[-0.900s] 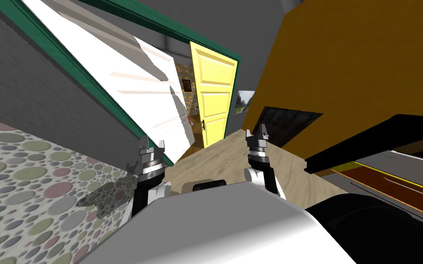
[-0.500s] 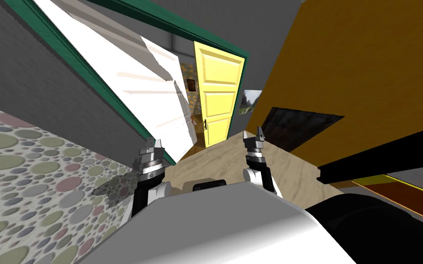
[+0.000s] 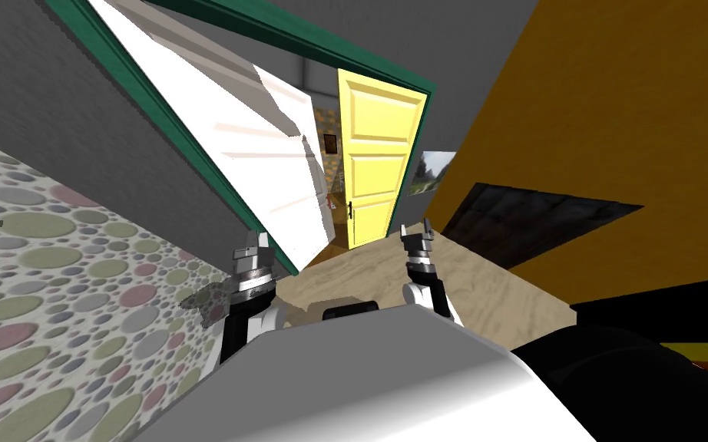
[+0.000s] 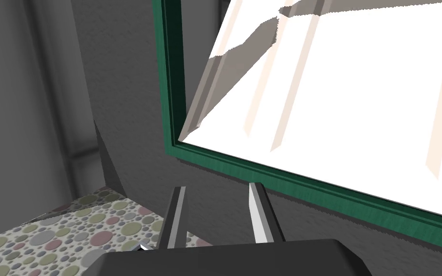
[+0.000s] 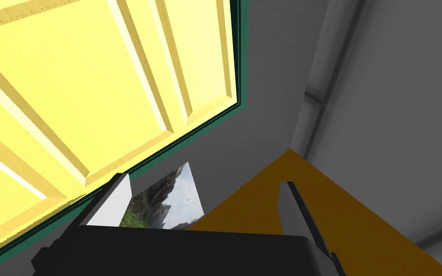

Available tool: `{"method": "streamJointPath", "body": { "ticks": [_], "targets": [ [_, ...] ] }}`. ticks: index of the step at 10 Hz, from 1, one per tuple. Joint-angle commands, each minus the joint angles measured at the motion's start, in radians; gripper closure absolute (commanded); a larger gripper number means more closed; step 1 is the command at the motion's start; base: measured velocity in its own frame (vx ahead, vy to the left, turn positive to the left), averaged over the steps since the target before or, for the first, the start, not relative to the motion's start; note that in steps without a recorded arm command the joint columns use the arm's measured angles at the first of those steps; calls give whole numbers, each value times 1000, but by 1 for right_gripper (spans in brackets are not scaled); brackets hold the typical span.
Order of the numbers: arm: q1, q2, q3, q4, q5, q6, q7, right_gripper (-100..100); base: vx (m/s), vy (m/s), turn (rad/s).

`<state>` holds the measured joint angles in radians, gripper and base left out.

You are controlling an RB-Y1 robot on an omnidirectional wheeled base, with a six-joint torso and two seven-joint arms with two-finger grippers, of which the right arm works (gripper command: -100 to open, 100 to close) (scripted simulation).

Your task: Push the door open

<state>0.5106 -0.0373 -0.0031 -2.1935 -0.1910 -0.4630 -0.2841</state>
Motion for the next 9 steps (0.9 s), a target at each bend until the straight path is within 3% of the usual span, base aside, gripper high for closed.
{"method": "streamJointPath", "body": {
  "ticks": [1,9],
  "targets": [
    [-6,-11,10,32,-23,-14,-29,-100,110,-13,133],
    [-33,-66,61,207,-144,-94,-173,-100,90,-25,154]
  ]
}}
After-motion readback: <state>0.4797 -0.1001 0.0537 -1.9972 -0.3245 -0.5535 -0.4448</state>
